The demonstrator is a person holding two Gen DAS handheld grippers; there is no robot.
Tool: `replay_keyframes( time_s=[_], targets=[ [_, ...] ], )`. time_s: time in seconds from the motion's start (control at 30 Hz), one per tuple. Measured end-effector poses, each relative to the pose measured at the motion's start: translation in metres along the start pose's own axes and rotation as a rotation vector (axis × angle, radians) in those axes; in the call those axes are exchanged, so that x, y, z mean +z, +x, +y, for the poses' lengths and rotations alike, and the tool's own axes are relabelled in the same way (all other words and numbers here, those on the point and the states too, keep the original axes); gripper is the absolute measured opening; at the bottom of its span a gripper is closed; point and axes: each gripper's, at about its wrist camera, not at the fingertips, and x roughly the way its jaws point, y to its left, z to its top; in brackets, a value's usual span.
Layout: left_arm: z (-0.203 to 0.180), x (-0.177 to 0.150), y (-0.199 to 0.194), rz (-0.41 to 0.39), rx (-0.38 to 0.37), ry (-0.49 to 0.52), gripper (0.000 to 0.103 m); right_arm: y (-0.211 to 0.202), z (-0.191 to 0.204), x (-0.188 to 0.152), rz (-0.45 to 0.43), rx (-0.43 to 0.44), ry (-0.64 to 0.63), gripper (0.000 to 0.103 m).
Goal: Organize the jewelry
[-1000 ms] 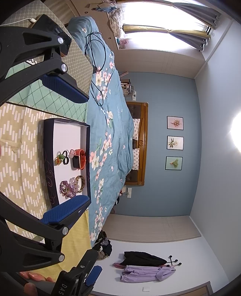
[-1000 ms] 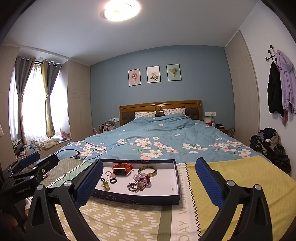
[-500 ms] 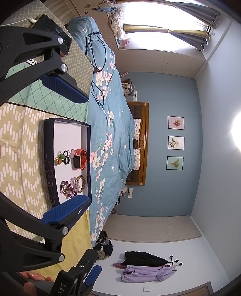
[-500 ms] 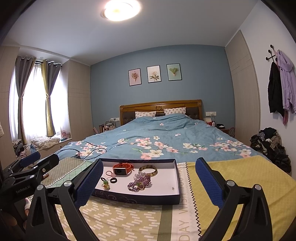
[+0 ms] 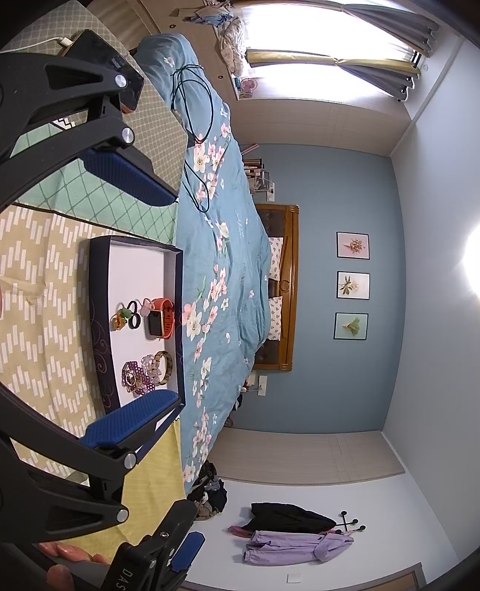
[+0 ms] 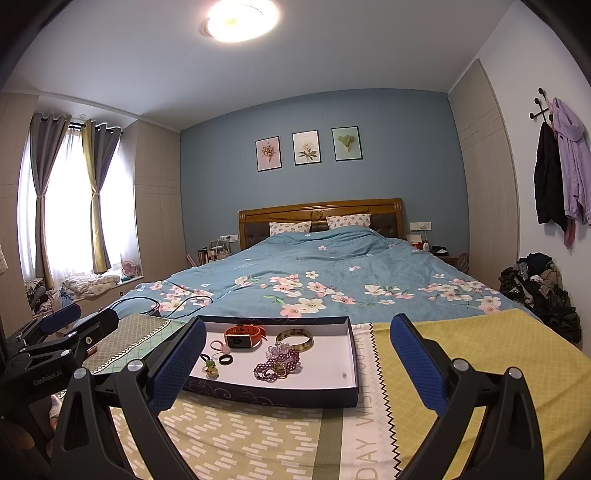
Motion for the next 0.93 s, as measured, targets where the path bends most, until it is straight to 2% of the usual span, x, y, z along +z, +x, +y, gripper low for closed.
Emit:
replay_keyframes(
  time_s=[0.67,0.83,0.93],
  targets=[
    [-0.004,0.001,0.0,0.004,-0.018,0.037,0.098,-0.001,-0.001,0.001,0.002,0.0,0.003,0.096],
    [0.001,0.0,0.007,0.06,-0.008,0.017,0.098,0.004,-0.008,0.005,0.041,-0.007,-0.016,0.096],
    [0.011,0.0,0.016,0.118,-0.005,0.007,0.098,0.017,-0.029,0.009,0.128,-0.057,-0.039,0.096]
  ],
)
